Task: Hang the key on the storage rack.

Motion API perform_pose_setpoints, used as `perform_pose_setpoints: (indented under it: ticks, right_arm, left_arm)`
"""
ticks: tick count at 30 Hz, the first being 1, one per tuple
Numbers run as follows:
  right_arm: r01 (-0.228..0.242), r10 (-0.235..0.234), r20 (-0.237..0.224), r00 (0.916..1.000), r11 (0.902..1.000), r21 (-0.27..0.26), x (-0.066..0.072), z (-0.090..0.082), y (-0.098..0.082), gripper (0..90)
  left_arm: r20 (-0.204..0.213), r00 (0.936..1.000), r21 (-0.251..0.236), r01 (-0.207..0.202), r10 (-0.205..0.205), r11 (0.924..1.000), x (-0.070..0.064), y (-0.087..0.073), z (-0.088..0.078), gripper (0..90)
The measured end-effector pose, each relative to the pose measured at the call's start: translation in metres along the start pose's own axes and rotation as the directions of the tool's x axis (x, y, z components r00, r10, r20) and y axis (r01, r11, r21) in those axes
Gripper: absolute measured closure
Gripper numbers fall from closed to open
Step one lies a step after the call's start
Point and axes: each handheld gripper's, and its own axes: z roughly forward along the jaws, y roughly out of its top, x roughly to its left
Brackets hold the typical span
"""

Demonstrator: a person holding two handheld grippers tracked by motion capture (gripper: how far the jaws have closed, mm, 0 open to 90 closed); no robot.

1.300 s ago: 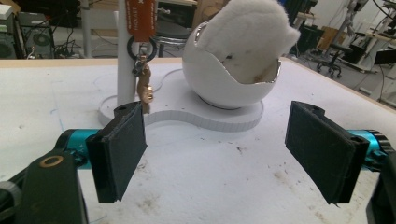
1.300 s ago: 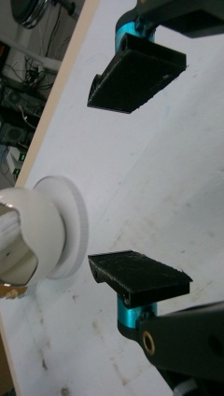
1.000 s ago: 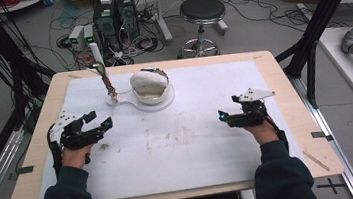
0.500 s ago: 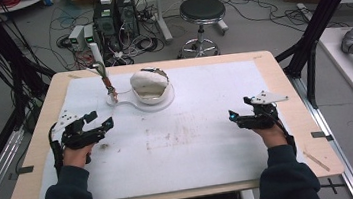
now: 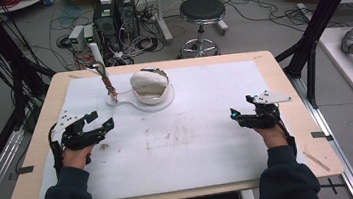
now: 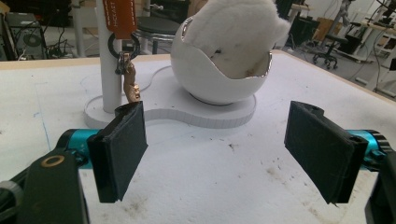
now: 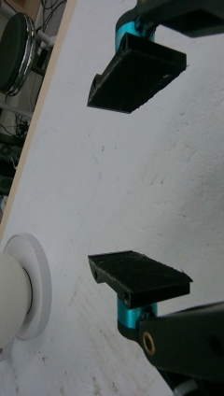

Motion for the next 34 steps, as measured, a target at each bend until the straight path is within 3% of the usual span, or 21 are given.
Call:
perform_pose_setpoints:
  ticks: [34]
  right_arm:
    - [0.006,-0.006,-0.011,0.9999,1.0000,0.007,0.0008,0.0032,-0.0003,21.4]
  left_arm:
    - [-0.007,1.0000,-0.001,0.001,-0.001,1.0000,0.0008,-0.0002,0.0000,20.8]
